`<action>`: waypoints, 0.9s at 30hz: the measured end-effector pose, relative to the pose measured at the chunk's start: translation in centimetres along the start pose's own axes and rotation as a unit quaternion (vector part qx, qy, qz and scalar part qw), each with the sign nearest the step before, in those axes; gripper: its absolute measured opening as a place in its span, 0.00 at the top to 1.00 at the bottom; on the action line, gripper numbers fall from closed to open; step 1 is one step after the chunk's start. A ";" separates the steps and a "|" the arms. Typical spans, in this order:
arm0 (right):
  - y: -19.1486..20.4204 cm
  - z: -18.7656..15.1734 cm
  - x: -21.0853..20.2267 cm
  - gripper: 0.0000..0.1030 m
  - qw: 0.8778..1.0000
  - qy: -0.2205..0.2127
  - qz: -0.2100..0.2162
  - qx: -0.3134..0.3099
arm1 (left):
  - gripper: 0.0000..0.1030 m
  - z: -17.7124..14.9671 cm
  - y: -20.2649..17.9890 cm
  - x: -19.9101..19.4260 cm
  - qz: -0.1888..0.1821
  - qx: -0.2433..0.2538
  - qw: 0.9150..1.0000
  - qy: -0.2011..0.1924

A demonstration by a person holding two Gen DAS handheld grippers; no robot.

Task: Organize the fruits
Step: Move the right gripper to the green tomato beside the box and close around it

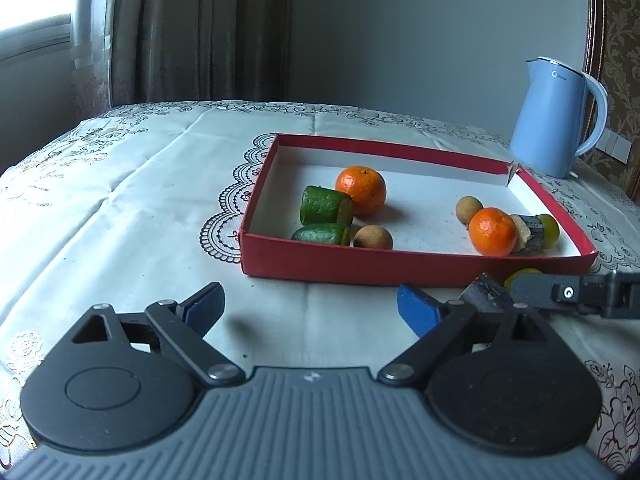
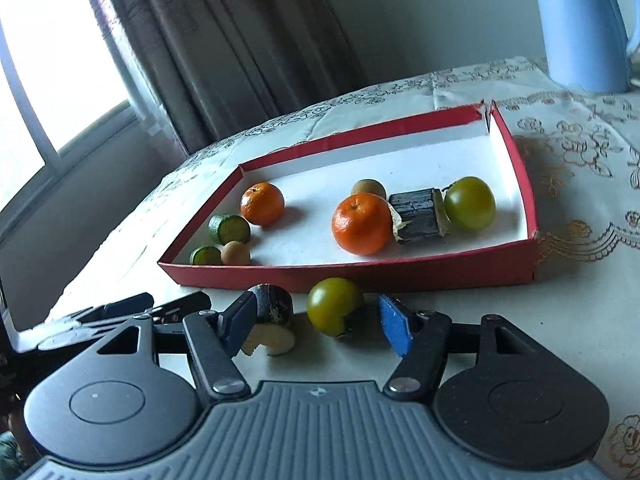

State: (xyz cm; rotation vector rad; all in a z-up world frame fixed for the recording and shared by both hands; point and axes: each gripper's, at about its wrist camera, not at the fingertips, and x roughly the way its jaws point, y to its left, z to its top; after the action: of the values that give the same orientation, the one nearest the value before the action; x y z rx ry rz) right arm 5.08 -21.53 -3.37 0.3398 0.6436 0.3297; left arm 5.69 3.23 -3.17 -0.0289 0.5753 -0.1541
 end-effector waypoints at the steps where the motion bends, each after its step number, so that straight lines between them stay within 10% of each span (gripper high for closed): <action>1: -0.1 0.0 0.0 0.41 1.000 0.001 0.005 0.006 | 0.10 0.0 0.0 0.0 -0.001 0.000 1.000 0.000; 27: 3.3 -1.0 1.4 0.52 0.992 0.014 -0.061 -0.106 | 0.09 0.0 0.4 -0.1 -0.004 -0.010 1.000 -0.002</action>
State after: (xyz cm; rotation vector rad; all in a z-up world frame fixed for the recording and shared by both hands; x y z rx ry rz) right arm 4.90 -17.80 -3.53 0.0928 0.6469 0.2832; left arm 5.61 3.62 -3.16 -0.0515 0.5731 -0.1553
